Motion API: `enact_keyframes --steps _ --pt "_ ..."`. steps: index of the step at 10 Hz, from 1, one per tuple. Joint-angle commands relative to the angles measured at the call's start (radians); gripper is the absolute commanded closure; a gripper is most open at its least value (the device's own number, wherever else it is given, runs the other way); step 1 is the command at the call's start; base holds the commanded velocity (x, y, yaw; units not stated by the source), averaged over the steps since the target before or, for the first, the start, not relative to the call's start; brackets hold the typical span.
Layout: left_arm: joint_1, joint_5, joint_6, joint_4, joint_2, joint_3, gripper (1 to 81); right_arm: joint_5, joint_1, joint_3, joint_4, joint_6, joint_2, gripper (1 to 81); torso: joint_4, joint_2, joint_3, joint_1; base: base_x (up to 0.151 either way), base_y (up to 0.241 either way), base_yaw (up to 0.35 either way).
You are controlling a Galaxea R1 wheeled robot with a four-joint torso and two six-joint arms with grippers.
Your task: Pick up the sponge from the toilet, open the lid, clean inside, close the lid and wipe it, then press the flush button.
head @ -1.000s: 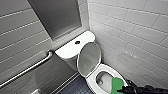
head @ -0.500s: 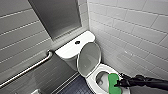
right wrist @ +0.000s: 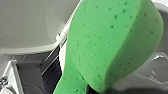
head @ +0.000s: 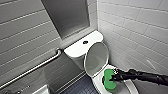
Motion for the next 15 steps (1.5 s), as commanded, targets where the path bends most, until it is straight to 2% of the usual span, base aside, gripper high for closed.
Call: enact_keyframes --steps 1,3,6,7,8,9,10,11,12,13,14,15 --pt "0.027 0.091 0.001 0.009 0.003 0.007 1.0 -0.026 0.149 0.019 0.015 0.015 0.02 81.1 -0.001 0.0 0.0 0.0 0.0 0.0 0.0" --pt "0.027 0.091 0.001 0.009 0.004 0.007 1.0 -0.011 0.14 -0.04 0.012 0.06 0.097 81.1 0.002 0.0 0.0 0.0 0.0 0.0 0.0" --pt "0.027 0.091 0.0 0.007 0.004 0.009 1.0 -0.022 0.102 -0.237 0.005 0.057 0.283 81.1 0.002 0.0 0.0 0.0 0.0 0.0 0.0" --pt "0.027 0.091 0.0 0.007 0.004 0.007 1.0 -0.009 0.094 -0.262 0.006 0.058 0.298 81.1 0.002 0.0 0.0 0.0 0.0 0.0 0.0" --pt "0.027 0.091 0.0 0.007 0.004 0.007 1.0 0.001 0.09 -0.268 0.008 0.061 0.299 81.1 0.027 0.0 0.0 0.0 0.0 0.0 0.0" --pt "0.027 0.091 0.0 0.007 0.004 0.007 1.0 0.018 0.088 -0.268 0.009 0.061 0.293 81.1 0.1 0.0 0.0 0.0 0.0 0.0 0.0" --pt "0.027 0.091 0.0 0.007 0.004 0.007 1.0 0.02 0.088 -0.265 0.014 0.063 0.288 81.1 0.01 0.0 0.0 0.0 0.0 0.0 0.0" --pt "0.027 0.091 0.0 0.007 0.004 0.007 1.0 0.02 0.084 -0.262 0.017 0.064 0.281 81.1 0.029 0.0 0.0 0.0 0.0 0.0 0.0" --pt "0.028 0.091 0.0 0.009 0.004 0.007 1.0 0.021 0.056 -0.231 0.028 0.098 0.258 81.1 0.05 0.0 0.0 0.0 0.0 0.0 0.0" --pt "0.028 0.091 0.0 0.007 0.004 0.007 1.0 0.102 0.001 -0.162 0.017 0.128 0.206 81.1 0.061 0.0 0.0 0.0 0.0 0.0 0.0" --pt "0.027 0.091 0.0 0.007 0.004 0.007 1.0 0.317 -0.071 -0.088 -0.005 0.13 0.116 81.1 0.061 0.0 0.0 0.0 0.0 0.0 0.0" --pt "0.027 0.091 0.0 0.007 0.004 0.009 1.0 0.375 -0.113 -0.057 -0.009 0.13 0.06 81.1 0.061 0.0 0.0 0.0 0.0 0.0 0.0"
